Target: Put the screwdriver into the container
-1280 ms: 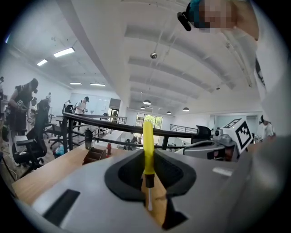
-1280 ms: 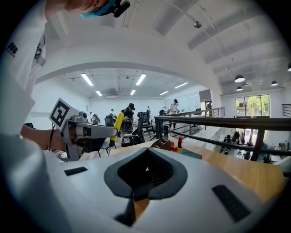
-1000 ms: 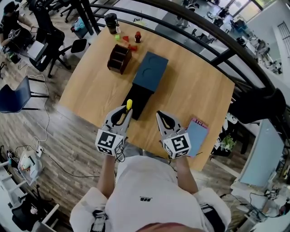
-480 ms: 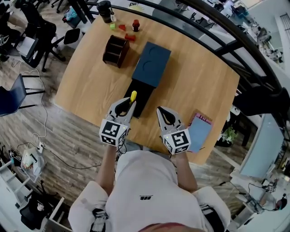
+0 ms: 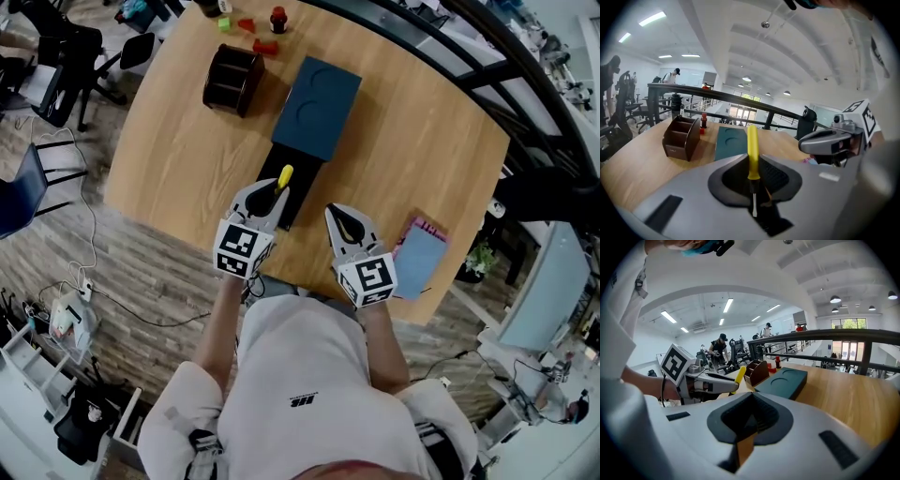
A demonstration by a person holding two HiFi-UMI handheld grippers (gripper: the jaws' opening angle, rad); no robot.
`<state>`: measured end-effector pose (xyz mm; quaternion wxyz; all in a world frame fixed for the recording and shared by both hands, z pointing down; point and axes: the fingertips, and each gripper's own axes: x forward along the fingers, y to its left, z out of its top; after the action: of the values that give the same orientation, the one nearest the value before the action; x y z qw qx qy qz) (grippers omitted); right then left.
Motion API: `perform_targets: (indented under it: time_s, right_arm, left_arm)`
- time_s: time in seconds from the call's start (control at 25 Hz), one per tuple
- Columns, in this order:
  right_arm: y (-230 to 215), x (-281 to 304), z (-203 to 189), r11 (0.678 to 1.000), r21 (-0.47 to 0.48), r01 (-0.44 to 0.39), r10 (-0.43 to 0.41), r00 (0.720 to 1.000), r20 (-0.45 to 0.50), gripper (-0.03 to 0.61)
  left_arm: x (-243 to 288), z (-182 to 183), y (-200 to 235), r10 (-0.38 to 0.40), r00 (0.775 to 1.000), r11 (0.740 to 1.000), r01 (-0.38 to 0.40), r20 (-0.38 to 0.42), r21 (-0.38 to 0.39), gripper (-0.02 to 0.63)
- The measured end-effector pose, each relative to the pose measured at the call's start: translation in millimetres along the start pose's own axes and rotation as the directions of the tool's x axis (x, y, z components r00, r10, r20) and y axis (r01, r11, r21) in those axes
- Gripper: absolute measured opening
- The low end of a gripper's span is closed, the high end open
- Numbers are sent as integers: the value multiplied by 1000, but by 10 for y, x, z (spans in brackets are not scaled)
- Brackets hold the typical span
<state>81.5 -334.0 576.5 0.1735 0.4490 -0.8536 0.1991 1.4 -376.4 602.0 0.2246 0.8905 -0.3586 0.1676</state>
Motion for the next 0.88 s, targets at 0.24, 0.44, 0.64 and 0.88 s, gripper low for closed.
perform_targets:
  time_s: [0.24,0.44,0.64,0.88]
  right_arm:
    - [-59,67,-94,1000,20,14,-13,1000,-22,-8]
    - [-88,144,-176,999,36,29,-27,999,-41,-8]
    - [-132,221,-270,998,58,39,-35,998,-57,-8]
    - [-184,320,-326,996,76,49,-44,997,-68,-8]
  left_arm:
    - [212,-193,96,-7,998,1000,6,-68,-11,69]
    - [360,-347,184,-19,991,1000,15,-131,-27,71]
    - [510,-545,199,-25,979,1000,22,-203,-14,71]
    - [636,-780,234,-18,954,1000,21,-300,6,72]
